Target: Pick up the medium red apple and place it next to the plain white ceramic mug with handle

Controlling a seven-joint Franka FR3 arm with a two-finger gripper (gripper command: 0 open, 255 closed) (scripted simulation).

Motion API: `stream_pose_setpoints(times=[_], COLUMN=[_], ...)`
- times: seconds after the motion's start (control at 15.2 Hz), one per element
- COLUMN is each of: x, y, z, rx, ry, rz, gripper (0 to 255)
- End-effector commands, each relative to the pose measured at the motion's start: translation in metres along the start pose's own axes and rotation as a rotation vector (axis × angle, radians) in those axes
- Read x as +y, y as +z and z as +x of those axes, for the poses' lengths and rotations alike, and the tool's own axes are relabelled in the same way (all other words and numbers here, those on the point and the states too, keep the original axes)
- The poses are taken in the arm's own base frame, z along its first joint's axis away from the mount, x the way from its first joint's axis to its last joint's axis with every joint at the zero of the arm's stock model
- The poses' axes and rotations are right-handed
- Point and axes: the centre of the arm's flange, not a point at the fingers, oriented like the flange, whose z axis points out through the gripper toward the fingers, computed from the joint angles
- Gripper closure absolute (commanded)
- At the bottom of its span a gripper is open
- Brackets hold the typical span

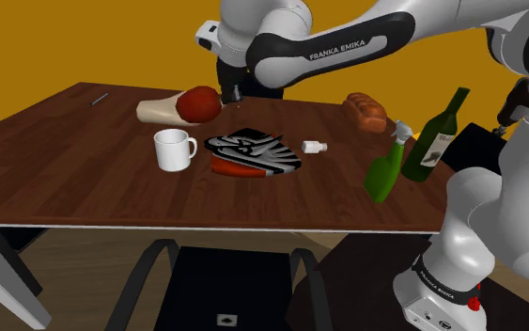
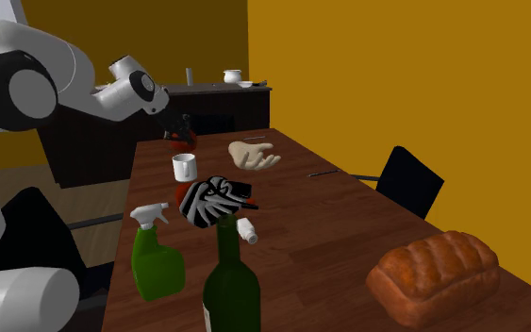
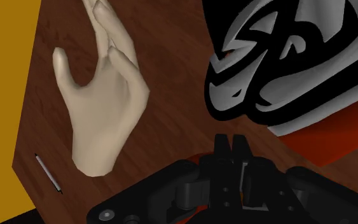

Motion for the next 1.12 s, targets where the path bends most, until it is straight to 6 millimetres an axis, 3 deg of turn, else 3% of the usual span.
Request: stream_pose_setpoints(times=[0.0,1.06], x=[-0.002,-0.013], y=[-0.005,-0.040], z=[0.028,0.236], rx=[0.000,0.000], ry=[0.001,0.001], rz=[0.000,0.000], gripper=[255,255])
